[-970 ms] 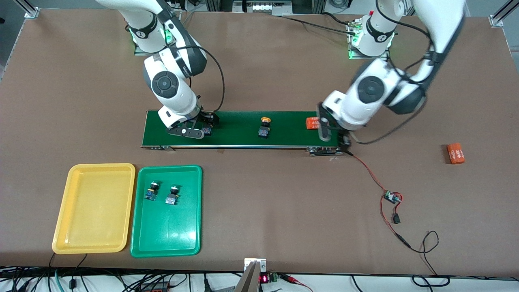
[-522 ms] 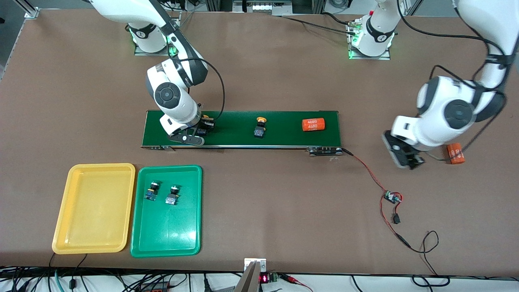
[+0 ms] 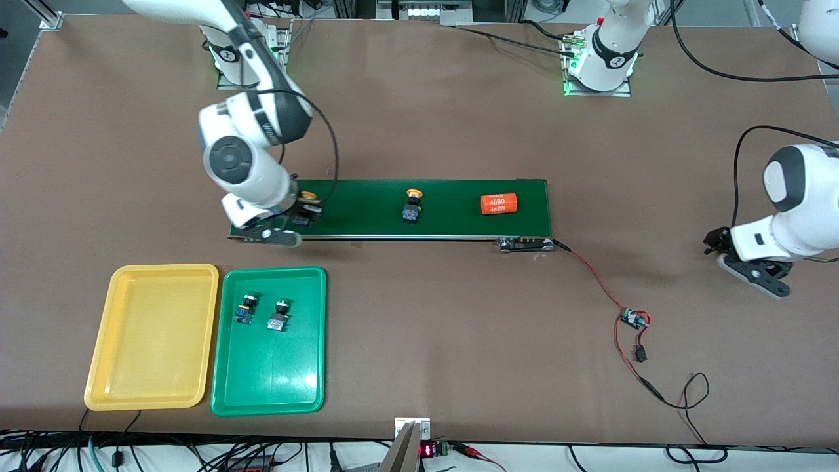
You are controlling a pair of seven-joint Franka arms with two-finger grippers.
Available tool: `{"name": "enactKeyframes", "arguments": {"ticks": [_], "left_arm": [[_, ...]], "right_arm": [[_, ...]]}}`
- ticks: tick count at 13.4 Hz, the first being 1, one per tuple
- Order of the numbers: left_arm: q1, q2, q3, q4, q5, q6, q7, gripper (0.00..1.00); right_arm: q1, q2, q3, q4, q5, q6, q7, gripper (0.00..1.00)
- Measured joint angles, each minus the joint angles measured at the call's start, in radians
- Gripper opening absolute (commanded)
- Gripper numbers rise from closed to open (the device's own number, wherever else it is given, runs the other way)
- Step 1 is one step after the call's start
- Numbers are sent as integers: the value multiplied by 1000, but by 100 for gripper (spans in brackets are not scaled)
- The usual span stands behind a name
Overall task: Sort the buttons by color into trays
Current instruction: 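Lift the button with the right gripper while the left gripper releases the cylinder, then carry the button into the yellow tray with the right gripper and release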
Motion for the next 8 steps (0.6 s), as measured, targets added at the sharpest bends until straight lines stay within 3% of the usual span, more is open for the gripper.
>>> {"name": "enactKeyframes", "arguments": {"ticks": [2, 5, 8], "left_arm": [[0, 8, 19, 28, 0, -1, -166, 100], [18, 30, 59, 48, 0, -2, -367, 100], [69, 78, 66, 77, 0, -1, -387, 100]], "right_arm": [[-51, -5, -38, 94, -40, -82, -98, 3], [-166, 2, -85, 153, -69, -107, -318, 3], [-322, 62, -92, 211, -70, -105, -552, 4]]}}
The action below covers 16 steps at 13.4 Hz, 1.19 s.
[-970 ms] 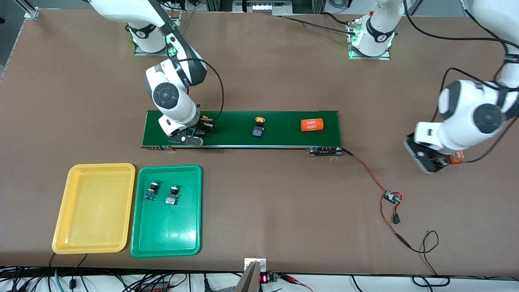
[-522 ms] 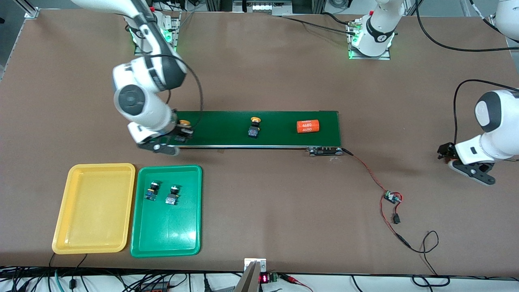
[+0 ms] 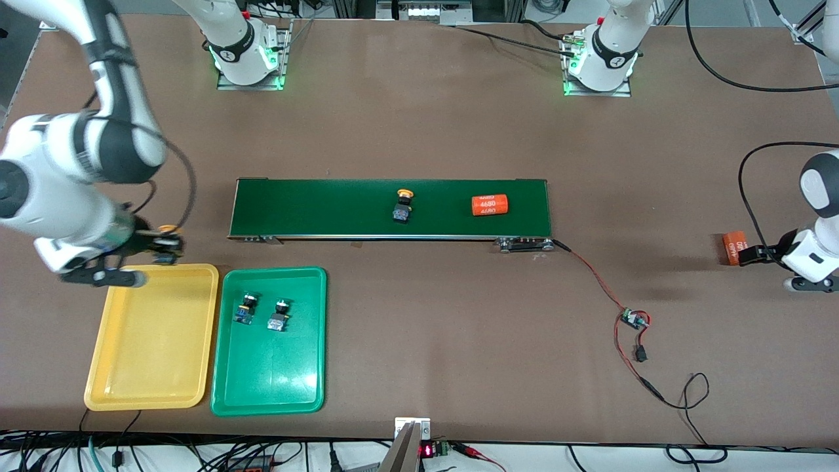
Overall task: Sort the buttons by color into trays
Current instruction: 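Carry the button into the yellow tray with the right gripper and release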
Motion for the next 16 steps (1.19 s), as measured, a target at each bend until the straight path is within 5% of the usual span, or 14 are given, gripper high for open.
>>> {"name": "enactKeyframes", "arguments": {"ticks": [4, 9, 13, 14, 16], "left_arm": [[27, 44, 1, 0, 0, -2, 0, 100], [49, 83, -3, -1, 0, -2, 2, 100], [53, 121, -4, -3, -3, -2, 2, 99], [57, 130, -4, -4, -7, -2, 2, 94], [62, 140, -5, -7, -9, -3, 3, 54]], "right_arm": [[-74, 129, 0, 90, 32, 50, -64, 4], [-76, 280, 2, 104, 33, 314, -94, 4], [-102, 359, -1, 170, 33, 345, -147, 4], [-107, 371, -1, 183, 33, 346, -156, 4], [-112, 387, -3, 198, 33, 346, -171, 12]]}}
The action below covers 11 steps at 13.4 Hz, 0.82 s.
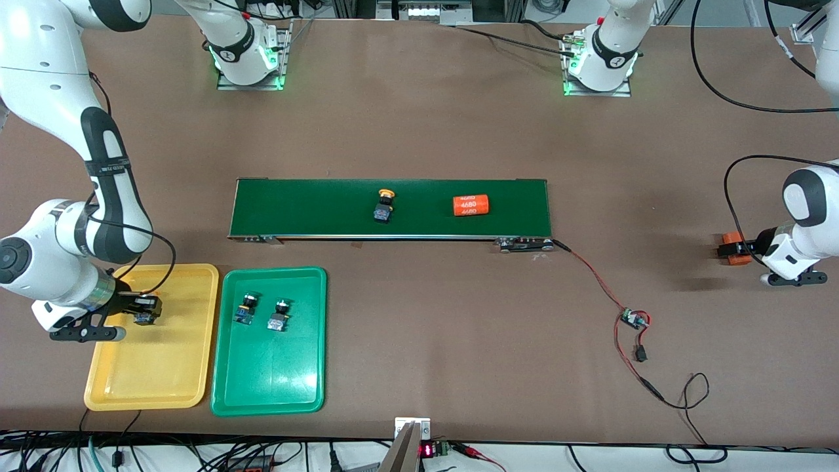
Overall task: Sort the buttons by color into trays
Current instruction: 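Carry the button into the yellow tray with the right gripper and release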
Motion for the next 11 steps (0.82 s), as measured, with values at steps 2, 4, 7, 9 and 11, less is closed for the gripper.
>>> {"name": "enactKeyframes", "arguments": {"ticks": [2, 4, 7, 9, 11], "left_arm": [[0, 0, -2, -2, 0, -3, 37, 16], [0, 0, -3, -1, 0, -3, 66, 0], [0, -1, -3, 0, 0, -3, 78, 0], [1, -2, -14, 0, 0, -4, 84, 0], [3, -10, -70, 1, 0, -26, 92, 0]], "right_arm": [[-9, 10, -2, 3, 0, 4, -22, 39], [-13, 21, -3, 5, 0, 10, -27, 58], [-17, 30, -3, 5, 0, 13, -29, 100], [-24, 31, -4, 5, 1, 15, -39, 100], [-27, 30, -3, 5, 2, 15, -49, 100]]}}
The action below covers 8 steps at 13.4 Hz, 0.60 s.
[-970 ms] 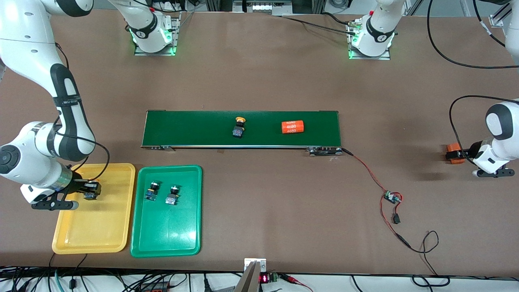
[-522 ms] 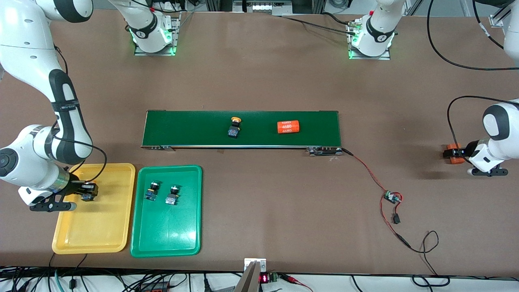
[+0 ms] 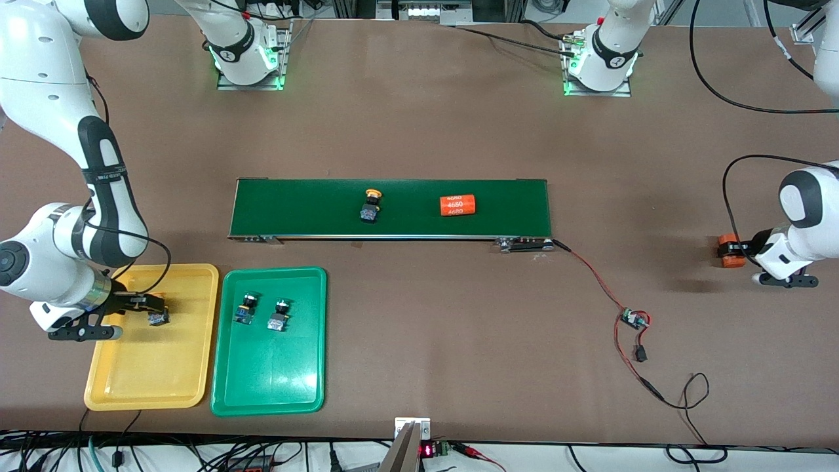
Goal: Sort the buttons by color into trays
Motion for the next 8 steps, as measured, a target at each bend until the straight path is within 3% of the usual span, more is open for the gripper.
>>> {"name": "enactKeyframes", "arguments": {"ticks": [3, 5, 8], "left_arm": [[-10, -33, -166, -1, 0, -96, 4, 0], [-46, -67, -282, -3, 0, -163, 27, 0], [-165, -117, -361, -11, -1, -194, 116, 0]], "right_arm": [[7, -22, 9, 1, 1, -55, 0, 100], [22, -85, 13, 9, 4, -224, 32, 100], [45, -222, 17, 12, 12, -455, 77, 100]]}}
